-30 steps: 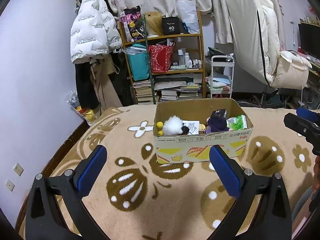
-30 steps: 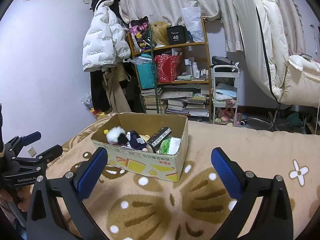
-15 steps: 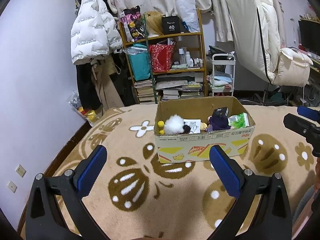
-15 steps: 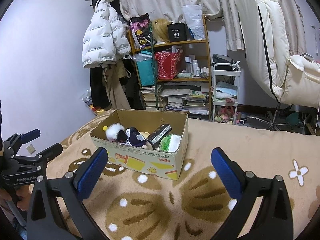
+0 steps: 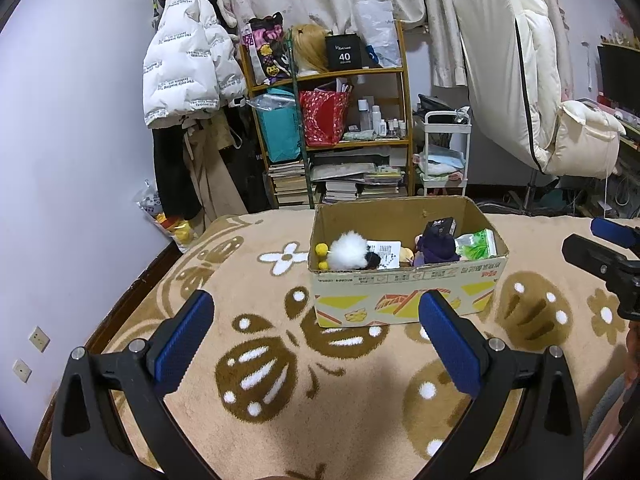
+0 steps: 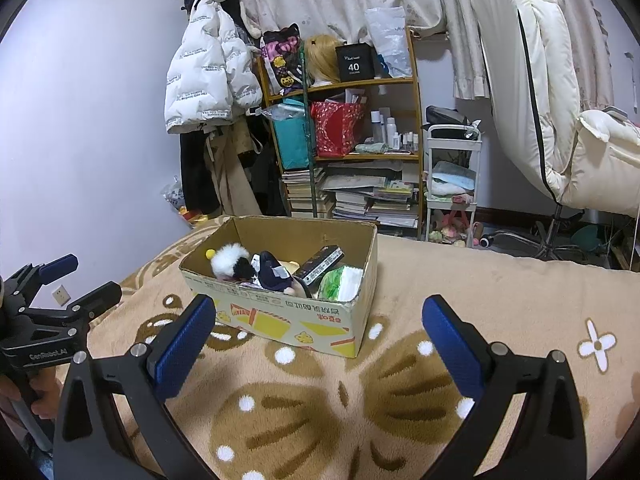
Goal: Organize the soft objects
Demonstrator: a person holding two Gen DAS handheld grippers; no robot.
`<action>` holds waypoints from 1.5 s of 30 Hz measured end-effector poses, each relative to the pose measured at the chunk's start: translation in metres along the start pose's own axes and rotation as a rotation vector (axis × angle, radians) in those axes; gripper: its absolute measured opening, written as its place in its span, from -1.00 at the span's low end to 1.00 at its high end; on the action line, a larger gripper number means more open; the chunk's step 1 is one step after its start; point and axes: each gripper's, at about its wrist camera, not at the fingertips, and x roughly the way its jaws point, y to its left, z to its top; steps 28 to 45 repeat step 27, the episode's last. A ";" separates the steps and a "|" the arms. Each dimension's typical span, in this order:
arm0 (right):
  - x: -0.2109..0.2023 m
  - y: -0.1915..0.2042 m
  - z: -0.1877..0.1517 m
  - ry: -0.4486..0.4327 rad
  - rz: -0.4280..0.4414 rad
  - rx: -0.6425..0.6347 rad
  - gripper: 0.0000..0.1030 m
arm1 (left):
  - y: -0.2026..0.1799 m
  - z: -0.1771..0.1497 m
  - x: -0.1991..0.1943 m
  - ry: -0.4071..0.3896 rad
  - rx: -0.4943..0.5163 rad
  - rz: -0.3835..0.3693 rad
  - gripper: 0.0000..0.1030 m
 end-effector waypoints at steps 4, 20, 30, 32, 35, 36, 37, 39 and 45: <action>0.000 -0.001 0.000 0.001 0.001 0.000 1.00 | 0.000 0.000 0.000 -0.004 0.000 0.000 0.97; 0.002 -0.003 -0.002 0.009 0.001 0.000 1.00 | 0.001 0.000 -0.005 -0.018 -0.015 0.003 0.97; 0.001 -0.003 -0.001 0.011 0.000 -0.002 1.00 | 0.001 -0.002 -0.003 -0.008 -0.017 -0.001 0.97; 0.001 -0.003 -0.001 0.011 0.000 -0.002 1.00 | 0.001 -0.002 -0.003 -0.008 -0.017 -0.001 0.97; 0.001 -0.003 -0.001 0.011 0.000 -0.002 1.00 | 0.001 -0.002 -0.003 -0.008 -0.017 -0.001 0.97; 0.001 -0.003 -0.001 0.011 0.000 -0.002 1.00 | 0.001 -0.002 -0.003 -0.008 -0.017 -0.001 0.97; 0.001 -0.003 -0.001 0.011 0.000 -0.002 1.00 | 0.001 -0.002 -0.003 -0.008 -0.017 -0.001 0.97; 0.001 -0.003 -0.001 0.011 0.000 -0.002 1.00 | 0.001 -0.002 -0.003 -0.008 -0.017 -0.001 0.97; 0.001 -0.003 -0.001 0.011 0.000 -0.002 1.00 | 0.001 -0.002 -0.003 -0.008 -0.017 -0.001 0.97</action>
